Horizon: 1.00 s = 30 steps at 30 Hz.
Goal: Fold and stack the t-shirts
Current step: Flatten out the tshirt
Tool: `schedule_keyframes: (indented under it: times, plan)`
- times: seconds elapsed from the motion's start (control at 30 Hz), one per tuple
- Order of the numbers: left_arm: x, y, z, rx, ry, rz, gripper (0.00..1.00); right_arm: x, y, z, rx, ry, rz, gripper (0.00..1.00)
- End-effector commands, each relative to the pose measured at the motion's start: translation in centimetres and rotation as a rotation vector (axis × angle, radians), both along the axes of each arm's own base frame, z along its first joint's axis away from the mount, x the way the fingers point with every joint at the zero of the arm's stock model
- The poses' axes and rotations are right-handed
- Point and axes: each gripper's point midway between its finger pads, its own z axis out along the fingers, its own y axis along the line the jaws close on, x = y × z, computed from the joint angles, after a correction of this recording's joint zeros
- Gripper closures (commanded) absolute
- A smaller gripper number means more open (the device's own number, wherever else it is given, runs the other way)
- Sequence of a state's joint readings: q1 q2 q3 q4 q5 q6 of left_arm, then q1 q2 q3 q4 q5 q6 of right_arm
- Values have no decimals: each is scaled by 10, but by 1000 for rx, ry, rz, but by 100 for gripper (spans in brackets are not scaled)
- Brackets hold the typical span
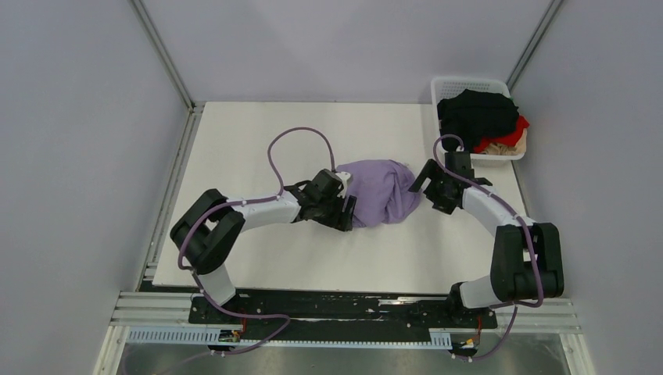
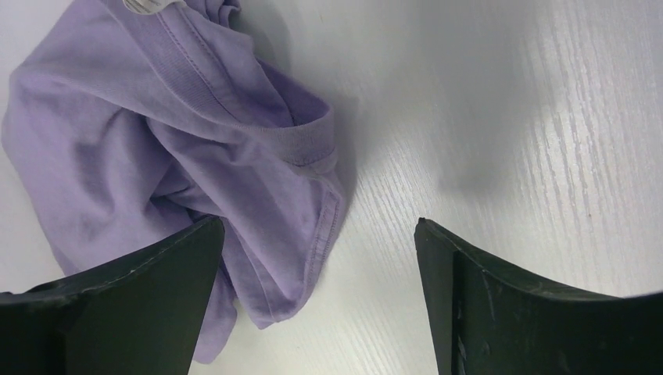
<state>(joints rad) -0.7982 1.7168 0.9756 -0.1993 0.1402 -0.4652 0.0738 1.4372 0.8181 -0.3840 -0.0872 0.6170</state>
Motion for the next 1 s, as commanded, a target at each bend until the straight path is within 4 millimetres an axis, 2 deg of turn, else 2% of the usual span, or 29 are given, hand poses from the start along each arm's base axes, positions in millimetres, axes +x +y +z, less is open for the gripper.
schedule_keyframes:
  times: [0.0, 0.1, 0.13, 0.2, 0.23, 0.27, 0.3, 0.37, 0.53, 0.57, 0.6, 0.63, 0.67, 0.8, 0.87, 0.9, 0.93, 0.97]
  plan:
    - [-1, -10, -16, 51, -14, -13, 28, 15, 1, 11, 8, -72, 32, 9]
    - [-4, -10, -27, 122, -24, -6, 36, 15, 0, 11, 4, -78, 37, 9]
    - [-3, -12, -26, 127, -27, -6, 42, 15, -1, 11, 1, -80, 40, 9]
    - [-3, -11, -30, 167, -40, 5, 56, 16, -3, 12, -3, -88, 39, 9]
    - [-3, -8, -33, 188, -43, 19, 68, 16, -2, 12, -3, -89, 40, 10]
    - [-2, -9, -32, 192, -47, 26, 74, 16, -2, 11, -1, -90, 44, 10]
    - [0, -6, -33, 204, -52, 47, 86, 16, -1, 11, 0, -93, 47, 11]
    - [4, -2, -28, 211, -70, 88, 99, 17, -1, 8, -2, -93, 58, 13]
    - [7, 7, 5, 160, -142, 146, 100, 24, 0, 3, -9, -92, 79, 19]
    - [4, 10, 6, 156, -143, 142, 100, 27, 3, 1, -2, -96, 90, 20]
    - [4, 8, 18, 121, -162, 140, 100, 30, 5, -1, 7, -95, 99, 21]
    - [2, 10, 18, 117, -162, 136, 100, 33, 7, -5, 16, -85, 104, 24]
    - [1, 8, 28, 83, -173, 131, 100, 35, 11, -7, 31, -75, 114, 26]
    - [-8, 9, 44, 20, -179, 126, 100, 43, 27, -26, 25, -27, 156, 35]
    - [-10, 10, 53, -7, -188, 129, 100, 46, 34, -32, 6, -11, 175, 52]
    - [-11, 11, 61, -26, -200, 131, 100, 47, 39, -31, 7, -14, 189, 69]
    - [-11, 12, 65, -31, -206, 134, 100, 48, 43, -27, 3, -22, 198, 89]
    - [-12, 14, 78, -50, -223, 137, 100, 48, 46, -20, -12, -44, 203, 99]
